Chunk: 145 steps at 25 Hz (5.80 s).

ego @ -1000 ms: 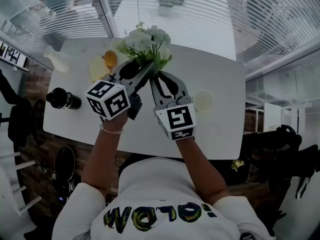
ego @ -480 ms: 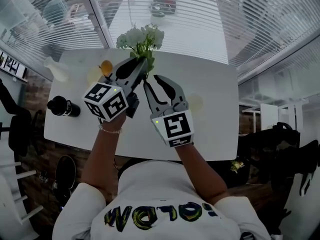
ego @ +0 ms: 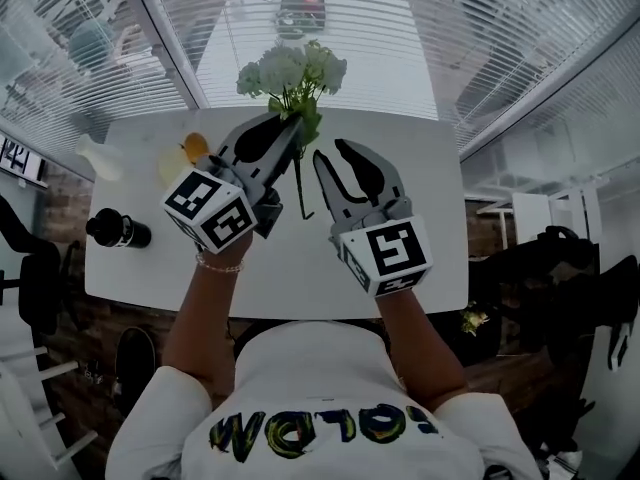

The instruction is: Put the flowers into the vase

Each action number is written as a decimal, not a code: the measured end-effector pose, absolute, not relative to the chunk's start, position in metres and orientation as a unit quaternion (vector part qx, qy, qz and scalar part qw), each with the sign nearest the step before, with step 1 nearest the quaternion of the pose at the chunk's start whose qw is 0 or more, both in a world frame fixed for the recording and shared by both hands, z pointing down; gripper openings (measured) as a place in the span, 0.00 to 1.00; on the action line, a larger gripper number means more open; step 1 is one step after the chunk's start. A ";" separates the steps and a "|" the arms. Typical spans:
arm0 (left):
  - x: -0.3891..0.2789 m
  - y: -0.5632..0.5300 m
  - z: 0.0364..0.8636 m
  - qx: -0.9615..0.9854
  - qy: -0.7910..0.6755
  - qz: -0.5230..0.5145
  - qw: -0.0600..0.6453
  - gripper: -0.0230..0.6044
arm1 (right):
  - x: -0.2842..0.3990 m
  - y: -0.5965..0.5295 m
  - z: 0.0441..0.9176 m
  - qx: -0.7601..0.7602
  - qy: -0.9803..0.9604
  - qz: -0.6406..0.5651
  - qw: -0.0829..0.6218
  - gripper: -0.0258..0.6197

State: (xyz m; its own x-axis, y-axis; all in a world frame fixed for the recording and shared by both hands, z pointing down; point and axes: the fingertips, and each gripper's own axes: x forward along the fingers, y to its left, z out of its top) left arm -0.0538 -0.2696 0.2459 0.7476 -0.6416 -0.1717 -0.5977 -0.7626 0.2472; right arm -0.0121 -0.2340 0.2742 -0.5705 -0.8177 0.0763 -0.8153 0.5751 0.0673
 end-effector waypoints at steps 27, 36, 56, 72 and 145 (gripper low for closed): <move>0.069 -0.252 0.222 0.971 -0.199 -0.134 -0.020 0.11 | 0.078 -0.242 0.251 0.379 -0.925 -0.019 -0.008 0.06; 0.074 -0.247 0.250 0.972 -0.211 -0.090 -0.044 0.14 | 0.081 -0.237 0.278 0.405 -0.913 -0.046 0.029 0.06; 0.062 -0.217 0.308 0.973 -0.229 -0.029 -0.029 0.17 | 0.068 -0.207 0.336 0.430 -0.899 -0.034 0.079 0.06; 0.062 -0.206 0.345 0.973 -0.230 0.002 0.013 0.21 | 0.073 -0.193 0.371 0.427 -0.898 0.020 0.101 0.06; -0.021 -0.110 0.324 0.891 -0.447 -0.042 0.068 0.19 | 0.132 -0.111 0.313 0.481 -0.873 0.033 0.070 0.09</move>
